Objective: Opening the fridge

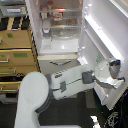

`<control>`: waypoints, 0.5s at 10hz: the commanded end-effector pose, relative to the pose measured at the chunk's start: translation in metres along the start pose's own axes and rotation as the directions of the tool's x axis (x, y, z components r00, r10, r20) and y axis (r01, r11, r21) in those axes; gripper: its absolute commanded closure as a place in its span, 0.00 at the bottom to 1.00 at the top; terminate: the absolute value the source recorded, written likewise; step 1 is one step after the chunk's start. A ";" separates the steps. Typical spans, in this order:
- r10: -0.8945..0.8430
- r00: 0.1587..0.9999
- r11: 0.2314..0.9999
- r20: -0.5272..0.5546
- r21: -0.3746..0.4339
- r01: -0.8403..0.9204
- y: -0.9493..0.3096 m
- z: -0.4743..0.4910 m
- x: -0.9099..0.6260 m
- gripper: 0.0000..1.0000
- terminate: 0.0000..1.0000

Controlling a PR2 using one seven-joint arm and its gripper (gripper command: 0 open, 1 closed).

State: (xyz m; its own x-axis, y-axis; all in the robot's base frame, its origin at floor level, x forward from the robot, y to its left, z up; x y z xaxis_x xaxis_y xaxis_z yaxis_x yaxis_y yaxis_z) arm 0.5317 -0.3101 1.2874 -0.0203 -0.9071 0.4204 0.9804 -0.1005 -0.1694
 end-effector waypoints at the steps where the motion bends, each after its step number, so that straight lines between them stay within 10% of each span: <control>1: -0.180 0.954 0.983 -0.238 0.000 0.185 -0.372 -0.299 0.609 0.00 0.00; 5: -0.458 0.868 0.888 -0.191 -0.052 0.457 -0.377 -0.324 0.537 0.00 0.00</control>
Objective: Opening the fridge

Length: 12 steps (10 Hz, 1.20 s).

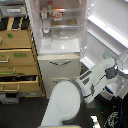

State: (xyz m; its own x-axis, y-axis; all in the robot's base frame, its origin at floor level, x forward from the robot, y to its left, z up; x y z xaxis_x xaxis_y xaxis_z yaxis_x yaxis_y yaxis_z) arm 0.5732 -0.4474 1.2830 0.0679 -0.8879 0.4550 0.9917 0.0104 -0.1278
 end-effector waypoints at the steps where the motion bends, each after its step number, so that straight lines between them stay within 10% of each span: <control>1: -0.528 0.818 0.848 -0.227 -0.094 0.521 -0.436 -0.282 0.368 0.00 0.00; 6: -0.252 0.889 0.957 -0.382 0.039 0.288 -0.067 -0.428 0.385 0.00 0.00; 12: 0.013 0.887 0.999 -0.462 -0.026 -0.028 0.231 -0.452 0.061 0.00 0.00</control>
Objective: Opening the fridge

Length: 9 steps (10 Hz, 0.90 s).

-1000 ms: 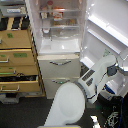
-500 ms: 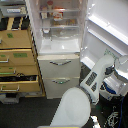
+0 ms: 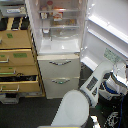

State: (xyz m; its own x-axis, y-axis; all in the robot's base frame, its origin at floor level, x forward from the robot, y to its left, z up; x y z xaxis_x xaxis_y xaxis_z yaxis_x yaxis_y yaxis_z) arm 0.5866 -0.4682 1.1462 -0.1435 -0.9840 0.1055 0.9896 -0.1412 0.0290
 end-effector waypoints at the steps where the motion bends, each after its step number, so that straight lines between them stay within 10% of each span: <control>1: 0.232 0.960 0.938 -0.155 -0.227 -0.263 0.206 -0.332 0.001 0.00 0.00; 9: 0.567 0.786 0.747 -0.246 -0.250 -0.617 0.181 -0.332 -0.521 0.00 0.00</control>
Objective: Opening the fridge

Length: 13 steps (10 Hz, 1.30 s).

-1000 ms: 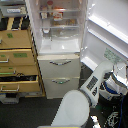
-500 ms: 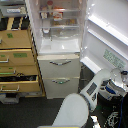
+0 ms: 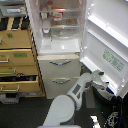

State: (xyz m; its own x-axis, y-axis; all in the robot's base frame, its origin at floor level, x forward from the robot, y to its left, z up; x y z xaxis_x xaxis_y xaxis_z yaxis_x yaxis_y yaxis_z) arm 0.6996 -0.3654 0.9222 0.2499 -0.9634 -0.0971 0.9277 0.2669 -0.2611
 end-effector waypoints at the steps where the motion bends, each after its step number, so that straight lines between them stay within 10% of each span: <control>1: 0.281 0.959 0.957 0.017 -0.082 -0.279 0.273 -0.121 -0.334 0.00 0.00; 13: 0.377 0.826 0.909 0.420 0.003 -0.416 -0.088 0.035 -0.723 0.00 0.00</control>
State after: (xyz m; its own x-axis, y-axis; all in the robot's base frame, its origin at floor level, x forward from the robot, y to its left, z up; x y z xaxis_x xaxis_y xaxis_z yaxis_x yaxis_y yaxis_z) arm 0.6993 0.1941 0.8624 0.6319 -0.7749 0.0157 0.7485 0.6049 -0.2718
